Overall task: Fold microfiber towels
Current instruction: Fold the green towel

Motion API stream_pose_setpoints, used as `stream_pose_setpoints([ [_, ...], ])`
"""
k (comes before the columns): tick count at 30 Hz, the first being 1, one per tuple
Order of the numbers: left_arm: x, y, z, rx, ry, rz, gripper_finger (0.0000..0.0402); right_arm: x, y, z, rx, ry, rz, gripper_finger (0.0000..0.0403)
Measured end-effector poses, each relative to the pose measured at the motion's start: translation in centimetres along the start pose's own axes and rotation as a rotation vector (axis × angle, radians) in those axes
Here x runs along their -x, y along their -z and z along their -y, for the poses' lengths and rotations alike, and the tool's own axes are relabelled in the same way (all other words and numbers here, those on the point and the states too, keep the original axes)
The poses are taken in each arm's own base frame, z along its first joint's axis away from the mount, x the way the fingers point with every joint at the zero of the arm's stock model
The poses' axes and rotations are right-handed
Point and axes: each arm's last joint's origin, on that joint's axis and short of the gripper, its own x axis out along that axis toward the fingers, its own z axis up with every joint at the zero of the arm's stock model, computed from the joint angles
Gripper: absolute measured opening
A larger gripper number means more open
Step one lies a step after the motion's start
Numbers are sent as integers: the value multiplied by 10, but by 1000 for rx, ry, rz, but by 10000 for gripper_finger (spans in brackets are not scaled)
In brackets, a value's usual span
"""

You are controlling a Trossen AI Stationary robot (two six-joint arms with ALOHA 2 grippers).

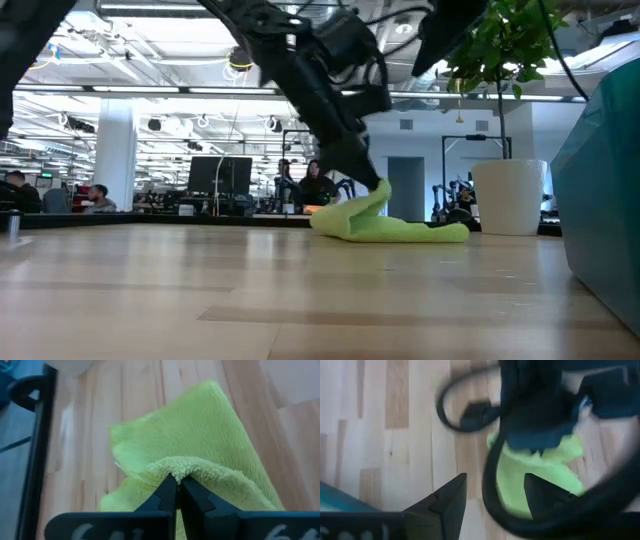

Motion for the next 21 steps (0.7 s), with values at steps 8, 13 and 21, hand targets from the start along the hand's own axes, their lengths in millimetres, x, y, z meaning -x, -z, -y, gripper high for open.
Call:
stream_pose_setpoints([
  [8,-33,-20,1,-21,50,24,0,20,6,3,-4,-3,37,221],
  [13,-45,-30,-1,-40,49,41,0,24,7,3,-5,-3,41,221],
  [21,-51,-34,-1,-53,33,56,23,24,10,3,-1,0,15,221],
])
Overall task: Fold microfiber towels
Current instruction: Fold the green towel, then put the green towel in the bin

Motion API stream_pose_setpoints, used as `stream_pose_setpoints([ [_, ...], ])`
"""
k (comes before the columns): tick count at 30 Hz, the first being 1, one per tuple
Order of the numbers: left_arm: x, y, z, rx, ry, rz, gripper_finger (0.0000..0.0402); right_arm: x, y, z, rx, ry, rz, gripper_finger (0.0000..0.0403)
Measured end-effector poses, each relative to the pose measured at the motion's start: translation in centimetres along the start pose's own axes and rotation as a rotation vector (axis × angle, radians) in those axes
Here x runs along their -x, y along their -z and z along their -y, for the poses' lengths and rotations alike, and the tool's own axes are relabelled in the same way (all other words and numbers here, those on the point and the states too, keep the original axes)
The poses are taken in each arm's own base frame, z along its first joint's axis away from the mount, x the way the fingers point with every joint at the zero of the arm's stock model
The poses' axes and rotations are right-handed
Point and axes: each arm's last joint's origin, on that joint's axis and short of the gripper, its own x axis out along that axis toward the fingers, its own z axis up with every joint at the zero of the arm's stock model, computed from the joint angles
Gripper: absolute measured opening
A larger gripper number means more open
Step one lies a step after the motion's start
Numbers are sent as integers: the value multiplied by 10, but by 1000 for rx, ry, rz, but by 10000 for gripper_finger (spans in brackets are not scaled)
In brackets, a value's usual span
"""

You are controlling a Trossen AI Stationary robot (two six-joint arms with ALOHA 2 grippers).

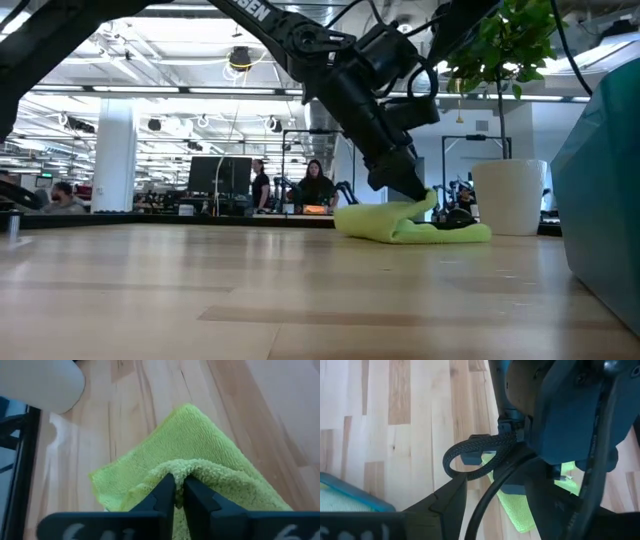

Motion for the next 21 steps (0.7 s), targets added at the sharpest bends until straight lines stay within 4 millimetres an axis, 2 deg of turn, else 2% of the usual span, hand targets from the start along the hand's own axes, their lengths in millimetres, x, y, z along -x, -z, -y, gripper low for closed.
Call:
stream_pose_setpoints([
  [11,1,-4,-2,37,-18,10,136,0,2,0,8,0,-20,221],
  [16,15,-12,-8,121,29,-84,157,0,8,0,19,5,-78,221],
  [21,38,-13,-11,176,129,-168,160,-12,25,-7,78,-3,-194,221],
])
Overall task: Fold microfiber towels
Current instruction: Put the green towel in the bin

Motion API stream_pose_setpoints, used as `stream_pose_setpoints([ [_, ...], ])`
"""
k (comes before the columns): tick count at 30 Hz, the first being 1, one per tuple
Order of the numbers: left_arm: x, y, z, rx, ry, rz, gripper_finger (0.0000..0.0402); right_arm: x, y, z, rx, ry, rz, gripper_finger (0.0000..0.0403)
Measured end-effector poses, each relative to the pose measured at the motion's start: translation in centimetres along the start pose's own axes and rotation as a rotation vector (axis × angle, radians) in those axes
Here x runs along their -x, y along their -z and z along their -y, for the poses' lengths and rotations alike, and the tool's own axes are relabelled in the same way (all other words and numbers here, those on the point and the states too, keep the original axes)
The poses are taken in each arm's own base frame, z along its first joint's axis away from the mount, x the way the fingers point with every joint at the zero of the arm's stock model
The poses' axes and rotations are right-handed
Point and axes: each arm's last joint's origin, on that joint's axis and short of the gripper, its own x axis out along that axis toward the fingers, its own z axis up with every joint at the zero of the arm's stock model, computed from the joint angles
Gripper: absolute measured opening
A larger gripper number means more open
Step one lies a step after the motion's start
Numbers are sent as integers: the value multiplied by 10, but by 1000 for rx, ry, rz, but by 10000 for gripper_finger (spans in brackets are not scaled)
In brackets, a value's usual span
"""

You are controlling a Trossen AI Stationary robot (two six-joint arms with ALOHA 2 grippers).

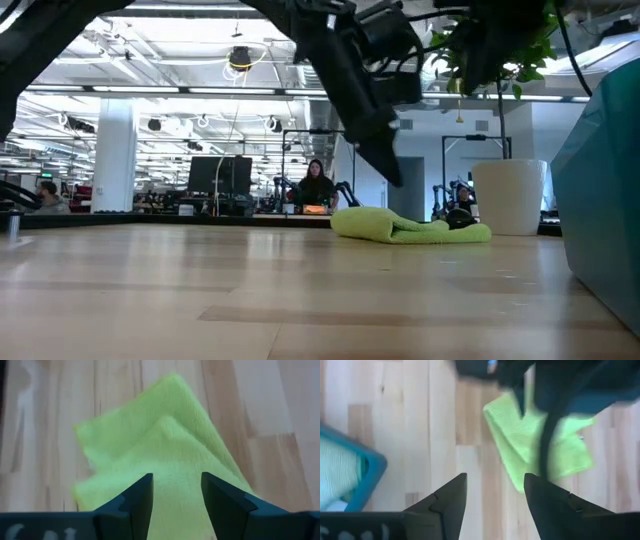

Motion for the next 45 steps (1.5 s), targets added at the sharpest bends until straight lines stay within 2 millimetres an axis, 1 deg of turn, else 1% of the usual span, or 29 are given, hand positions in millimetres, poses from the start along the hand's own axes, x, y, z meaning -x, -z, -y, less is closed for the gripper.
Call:
stream_pose_setpoints([
  [7,24,10,3,93,32,-140,158,-24,16,-19,80,18,-57,221],
  [9,31,10,6,113,36,-160,158,-32,21,-23,100,47,-77,221],
  [15,53,10,19,151,27,-207,158,-58,30,-27,183,90,-31,221],
  [19,70,8,27,167,-40,-224,158,-74,35,-23,233,97,-9,221],
  [23,82,10,35,189,-86,-266,158,-82,36,-16,270,109,8,221],
  [27,92,15,42,234,-169,-321,158,-93,36,-10,334,124,64,221],
  [30,95,16,49,243,-240,-341,158,-101,39,-7,405,136,90,221],
  [33,97,16,55,247,-285,-341,158,-110,42,-1,428,153,120,221],
  [38,100,15,65,236,-313,-332,158,-123,47,10,432,123,197,221],
  [45,101,15,68,238,-330,-328,158,-136,55,21,404,137,242,221],
])
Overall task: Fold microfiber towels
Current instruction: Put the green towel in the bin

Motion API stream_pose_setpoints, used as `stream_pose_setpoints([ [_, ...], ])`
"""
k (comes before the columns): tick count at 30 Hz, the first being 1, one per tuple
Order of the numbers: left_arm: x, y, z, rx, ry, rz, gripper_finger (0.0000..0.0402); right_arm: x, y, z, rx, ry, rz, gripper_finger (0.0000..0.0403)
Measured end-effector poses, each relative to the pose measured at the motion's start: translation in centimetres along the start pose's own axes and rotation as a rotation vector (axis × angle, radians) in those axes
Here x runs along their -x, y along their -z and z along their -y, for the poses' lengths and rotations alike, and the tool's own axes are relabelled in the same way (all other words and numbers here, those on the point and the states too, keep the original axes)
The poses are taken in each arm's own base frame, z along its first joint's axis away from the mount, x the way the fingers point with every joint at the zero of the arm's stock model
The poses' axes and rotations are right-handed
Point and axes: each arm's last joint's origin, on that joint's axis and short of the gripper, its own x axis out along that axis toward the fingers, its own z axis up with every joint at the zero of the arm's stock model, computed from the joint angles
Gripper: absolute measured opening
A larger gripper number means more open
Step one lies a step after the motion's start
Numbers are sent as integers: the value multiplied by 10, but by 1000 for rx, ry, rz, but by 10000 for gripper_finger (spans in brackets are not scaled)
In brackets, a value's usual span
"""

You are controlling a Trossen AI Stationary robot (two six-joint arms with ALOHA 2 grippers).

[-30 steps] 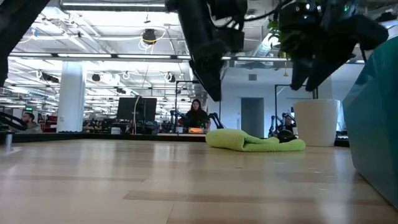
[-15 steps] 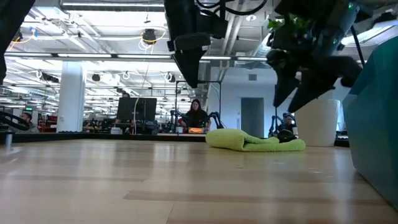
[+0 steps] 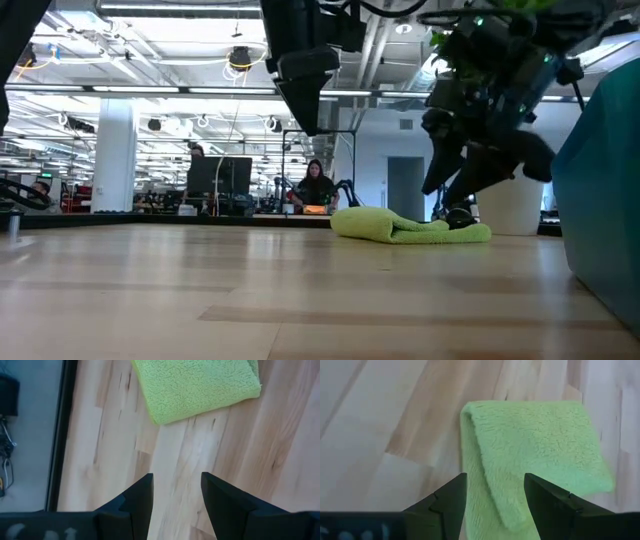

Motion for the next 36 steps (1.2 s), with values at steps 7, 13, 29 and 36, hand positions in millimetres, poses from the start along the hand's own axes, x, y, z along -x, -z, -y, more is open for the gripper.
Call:
stream_pose_setpoints([
  [7,0,0,0,2,-2,-1,158,-30,8,-3,16,-18,-63,221],
  [13,-1,0,0,2,-2,-1,158,-46,8,-3,33,-12,-95,221],
  [29,-1,0,0,-3,-3,-5,158,-50,15,-3,-240,30,-177,111],
  [36,-1,1,0,-6,-4,-10,158,-34,6,-6,-402,2,-275,13],
])
